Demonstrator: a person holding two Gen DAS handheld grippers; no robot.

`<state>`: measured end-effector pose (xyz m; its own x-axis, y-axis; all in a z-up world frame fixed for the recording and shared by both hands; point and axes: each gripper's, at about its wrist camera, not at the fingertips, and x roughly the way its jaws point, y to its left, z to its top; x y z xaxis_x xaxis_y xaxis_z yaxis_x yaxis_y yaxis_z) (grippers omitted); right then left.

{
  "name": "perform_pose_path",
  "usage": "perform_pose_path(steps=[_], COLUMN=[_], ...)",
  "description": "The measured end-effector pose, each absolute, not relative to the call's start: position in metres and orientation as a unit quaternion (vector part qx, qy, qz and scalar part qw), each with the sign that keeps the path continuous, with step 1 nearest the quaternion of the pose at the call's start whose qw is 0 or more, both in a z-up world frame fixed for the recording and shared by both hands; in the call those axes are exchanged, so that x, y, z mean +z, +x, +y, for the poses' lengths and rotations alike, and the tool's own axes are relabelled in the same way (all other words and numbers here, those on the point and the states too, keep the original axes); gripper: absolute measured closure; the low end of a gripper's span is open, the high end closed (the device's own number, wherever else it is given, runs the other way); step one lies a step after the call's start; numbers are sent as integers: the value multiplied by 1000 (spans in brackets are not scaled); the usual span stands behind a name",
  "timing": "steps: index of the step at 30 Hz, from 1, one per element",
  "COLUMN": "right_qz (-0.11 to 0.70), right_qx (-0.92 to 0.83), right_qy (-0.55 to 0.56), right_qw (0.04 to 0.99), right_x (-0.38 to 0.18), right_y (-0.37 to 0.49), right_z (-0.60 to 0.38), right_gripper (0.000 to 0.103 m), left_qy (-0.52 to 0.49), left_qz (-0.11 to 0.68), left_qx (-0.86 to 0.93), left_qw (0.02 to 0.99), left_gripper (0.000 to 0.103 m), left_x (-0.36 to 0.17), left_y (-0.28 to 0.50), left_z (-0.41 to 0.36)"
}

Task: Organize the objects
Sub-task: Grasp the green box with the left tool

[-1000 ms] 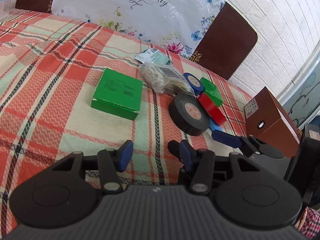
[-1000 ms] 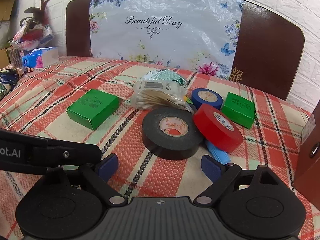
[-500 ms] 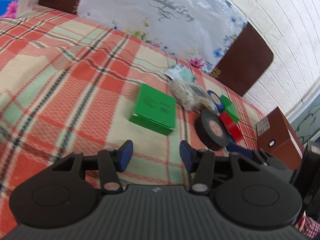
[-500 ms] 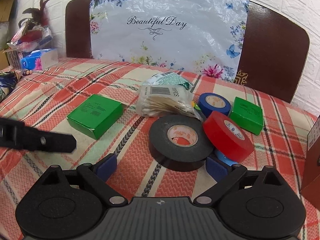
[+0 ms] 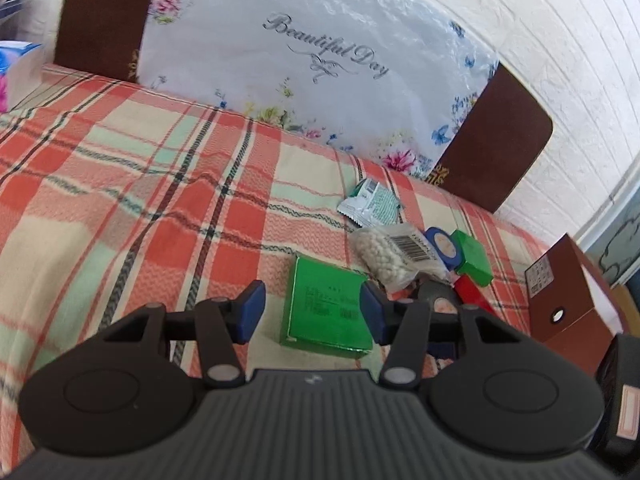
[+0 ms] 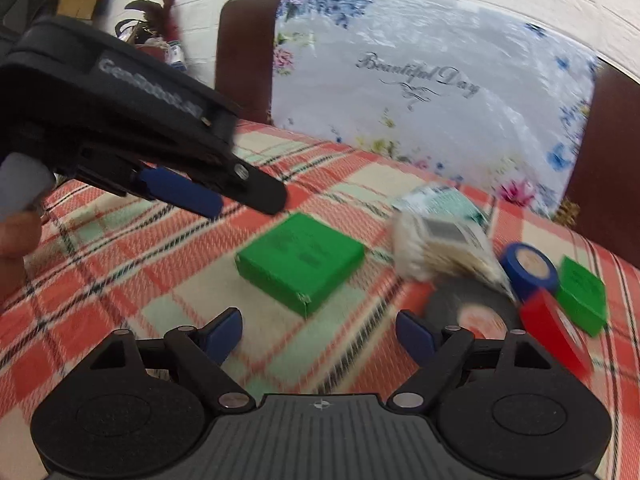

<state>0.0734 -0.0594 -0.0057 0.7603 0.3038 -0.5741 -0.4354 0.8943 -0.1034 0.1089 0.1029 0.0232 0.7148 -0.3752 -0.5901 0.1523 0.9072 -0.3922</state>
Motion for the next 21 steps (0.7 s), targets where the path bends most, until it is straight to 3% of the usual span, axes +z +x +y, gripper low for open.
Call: perform_pose_path(steps=[5, 9, 21], right_qz=[292, 299, 297], right_qx=[222, 233, 214], right_qy=[-112, -100, -90], right_qw=[924, 920, 926], right_x=[-10, -9, -9], right_y=[106, 116, 47], right_z=[-46, -45, -90], right_gripper=[21, 21, 22], left_qy=[-164, -167, -148], left_qz=[394, 380, 404], left_qx=[-171, -170, -218], left_qw=[888, 894, 876], left_gripper=[51, 57, 57], left_x=[-4, -4, -5], left_y=[131, 123, 66], left_z=[95, 94, 48])
